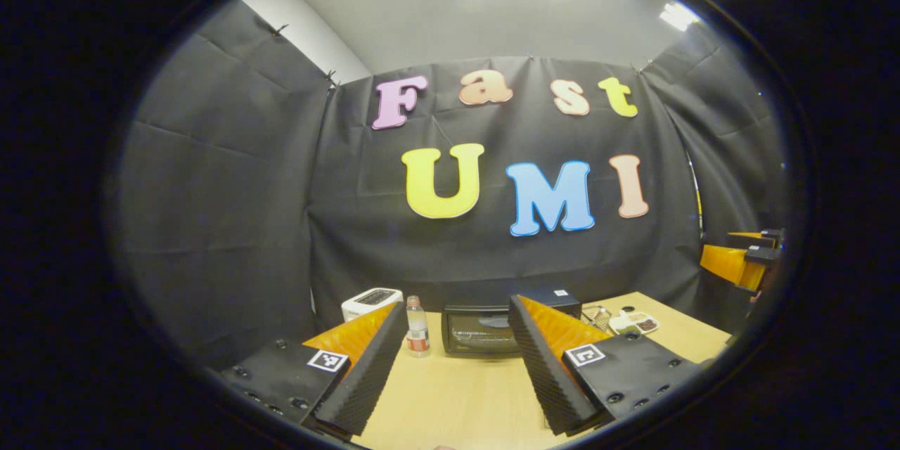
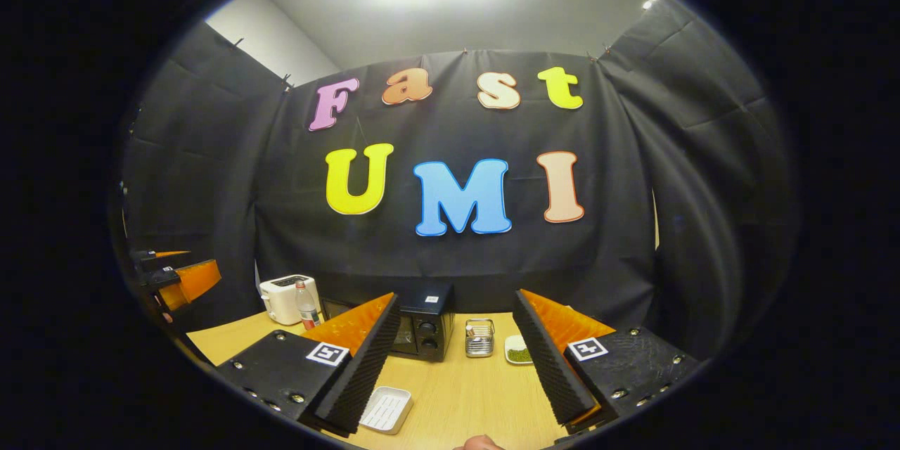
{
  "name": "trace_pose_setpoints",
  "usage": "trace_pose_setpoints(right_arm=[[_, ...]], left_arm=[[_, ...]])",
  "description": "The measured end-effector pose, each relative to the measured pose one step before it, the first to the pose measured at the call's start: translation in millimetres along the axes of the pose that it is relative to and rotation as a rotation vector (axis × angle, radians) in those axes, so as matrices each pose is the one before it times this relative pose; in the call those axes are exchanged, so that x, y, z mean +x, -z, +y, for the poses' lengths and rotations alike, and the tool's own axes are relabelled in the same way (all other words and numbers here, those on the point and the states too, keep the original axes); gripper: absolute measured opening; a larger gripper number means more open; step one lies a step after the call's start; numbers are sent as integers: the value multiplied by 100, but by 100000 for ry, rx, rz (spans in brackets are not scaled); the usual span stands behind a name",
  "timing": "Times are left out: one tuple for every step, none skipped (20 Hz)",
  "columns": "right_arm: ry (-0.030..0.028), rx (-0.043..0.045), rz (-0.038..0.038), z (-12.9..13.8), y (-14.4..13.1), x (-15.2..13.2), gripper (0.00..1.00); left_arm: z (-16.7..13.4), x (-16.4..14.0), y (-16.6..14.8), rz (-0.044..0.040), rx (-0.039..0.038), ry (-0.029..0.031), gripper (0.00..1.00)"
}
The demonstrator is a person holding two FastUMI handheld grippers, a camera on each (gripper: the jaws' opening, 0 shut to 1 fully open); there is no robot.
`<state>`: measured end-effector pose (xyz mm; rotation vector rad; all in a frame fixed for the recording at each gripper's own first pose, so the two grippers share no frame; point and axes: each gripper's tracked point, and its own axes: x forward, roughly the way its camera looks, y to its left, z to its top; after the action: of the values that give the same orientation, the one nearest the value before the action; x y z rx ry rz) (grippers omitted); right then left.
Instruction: Open the electric oven with the left hand, put the food in, and close the electric oven.
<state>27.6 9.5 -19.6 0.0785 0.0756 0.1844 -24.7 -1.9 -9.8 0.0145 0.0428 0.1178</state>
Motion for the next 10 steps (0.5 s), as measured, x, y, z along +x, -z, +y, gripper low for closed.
trace_pose_setpoints(right_arm=[[508, -361, -375, 272, -192, -82, 98], [446, -252, -666, 188, -155, -121, 98], [384, 53, -762, 227, -295, -131, 98], [520, 140, -390, 154, -119, -111, 98], [384, 72, -378, 156, -123, -157, 98], [740, 149, -582, -24, -185, -163, 98], [552, 291, -379, -6, -139, -148, 98], [580, 356, -287, -53, -68, -45, 98], [495, 415, -157, -21, -45, -97, 98], [452, 265, -13, -12, -83, -61, 98]], left_arm=[[241, -296, -86, -74, -111, 219, 100], [241, -250, -16, -205, -167, 40, 100], [410, -219, -243, -561, -383, 181, 100], [207, -170, -129, -397, -537, 64, 100], [359, -60, -28, 20, -775, 120, 100], [212, -185, 182, 105, -792, 9, 100], [325, -54, 76, 371, -663, -235, 97], [230, 80, 142, 333, -666, -73, 100], [310, -90, 72, 385, -361, -499, 95], [424, -173, -11, 16, -162, -252, 90]])
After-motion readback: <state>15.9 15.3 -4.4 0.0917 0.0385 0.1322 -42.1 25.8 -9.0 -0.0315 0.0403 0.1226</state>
